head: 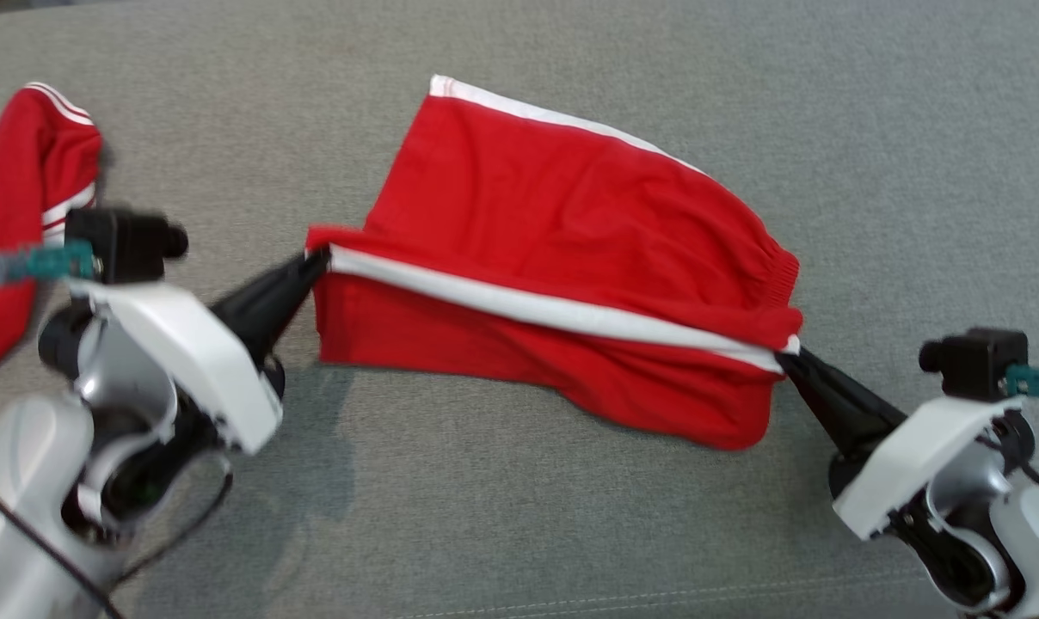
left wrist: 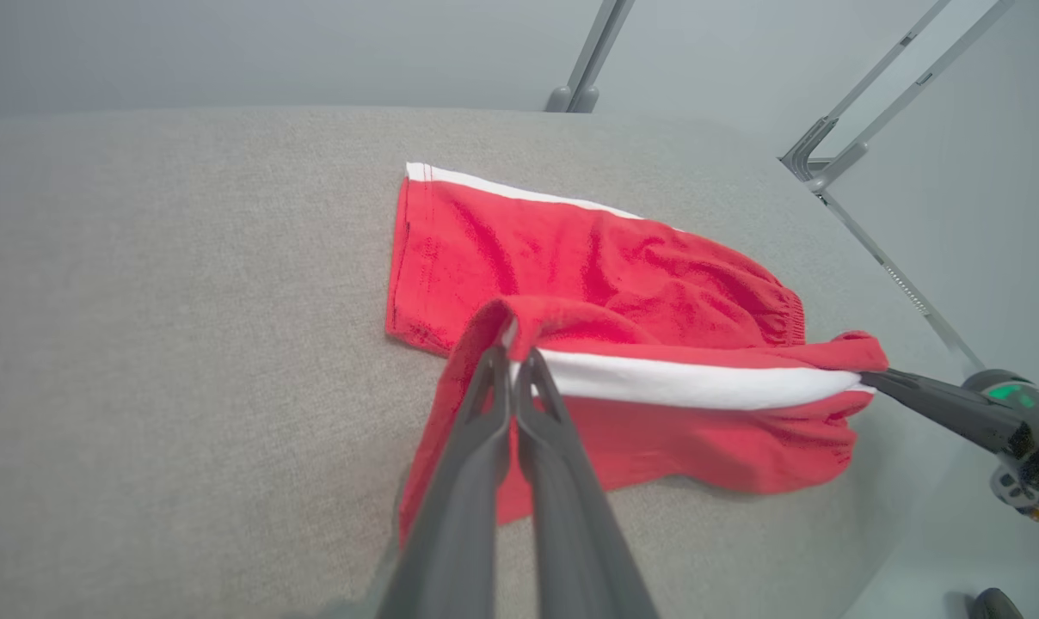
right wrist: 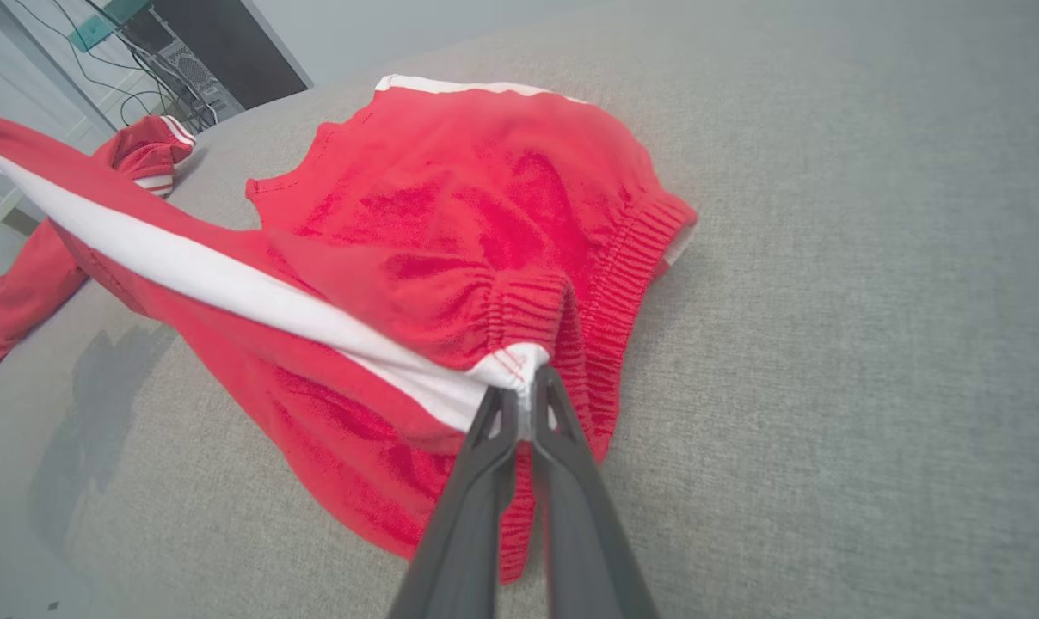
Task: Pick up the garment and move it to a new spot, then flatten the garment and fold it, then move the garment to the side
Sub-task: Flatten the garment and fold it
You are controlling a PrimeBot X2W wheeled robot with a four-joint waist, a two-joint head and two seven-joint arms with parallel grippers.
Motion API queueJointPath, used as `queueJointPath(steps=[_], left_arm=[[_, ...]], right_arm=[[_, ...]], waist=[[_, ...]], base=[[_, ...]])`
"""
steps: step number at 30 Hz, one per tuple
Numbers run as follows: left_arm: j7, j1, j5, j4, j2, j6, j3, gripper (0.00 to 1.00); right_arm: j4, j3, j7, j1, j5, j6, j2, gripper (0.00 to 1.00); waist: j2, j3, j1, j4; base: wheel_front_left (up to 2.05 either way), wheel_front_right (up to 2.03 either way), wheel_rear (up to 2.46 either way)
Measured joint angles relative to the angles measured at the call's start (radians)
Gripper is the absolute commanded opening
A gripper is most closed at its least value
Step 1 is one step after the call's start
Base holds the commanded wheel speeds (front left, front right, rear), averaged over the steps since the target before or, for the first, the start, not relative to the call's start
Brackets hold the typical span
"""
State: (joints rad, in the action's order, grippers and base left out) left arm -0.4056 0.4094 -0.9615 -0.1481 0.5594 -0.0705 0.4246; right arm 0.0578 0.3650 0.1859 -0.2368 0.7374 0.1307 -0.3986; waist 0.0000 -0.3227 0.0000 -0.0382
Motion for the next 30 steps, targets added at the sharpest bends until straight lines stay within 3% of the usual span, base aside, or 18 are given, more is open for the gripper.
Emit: queueJointPath(steps=[5,13,19,26,28,29,30], left_arm=[[-0.063,0.220,-0.018,0.174,-0.046,0.053,0.015,0.00],[-0.109,0.480,-0.006,0.458,-0.073,0.114,0.028,0.00],[-0.103,0.587,0.022,0.634,-0.081,0.145,0.041,0.00],[-0.048,0.655,0.029,0.787,-0.115,0.174,0.043,0.00],[-0.036,0.671,0.029,0.824,-0.115,0.176,0.042,0.00],[-0.033,0.676,0.029,0.841,-0.115,0.176,0.043,0.00],[-0.030,0.681,0.029,0.859,-0.116,0.177,0.043,0.00]], right_arm=[[0.092,0.022,-0.001,-0.128,0.086,0.000,0.059,0.00],[0.258,0.092,-0.030,-0.340,0.178,0.000,0.147,0.00],[0.370,0.170,-0.073,-0.468,0.235,0.000,0.208,0.00],[0.458,0.232,-0.129,-0.556,0.314,0.000,0.225,0.00],[0.465,0.255,-0.146,-0.576,0.337,0.000,0.233,0.50],[0.468,0.267,-0.155,-0.584,0.343,0.000,0.234,1.00],[0.469,0.279,-0.165,-0.590,0.349,0.000,0.234,1.00]], waist=[[0.0000,-0.037,0.0000,-0.042],[0.0000,-0.101,0.0000,-0.130],[0.0000,-0.147,0.0000,-0.196],[0.0000,-0.177,0.0000,-0.242],[0.0000,-0.182,0.0000,-0.250],[0.0000,-0.184,0.0000,-0.253],[0.0000,-0.185,0.0000,-0.256]], base=[[0.00,0.00,0.00],[0.00,0.00,0.00],[0.00,0.00,0.00],[0.00,0.00,0.00],[0.00,0.00,0.00],[0.00,0.00,0.00],[0.00,0.00,0.00]])
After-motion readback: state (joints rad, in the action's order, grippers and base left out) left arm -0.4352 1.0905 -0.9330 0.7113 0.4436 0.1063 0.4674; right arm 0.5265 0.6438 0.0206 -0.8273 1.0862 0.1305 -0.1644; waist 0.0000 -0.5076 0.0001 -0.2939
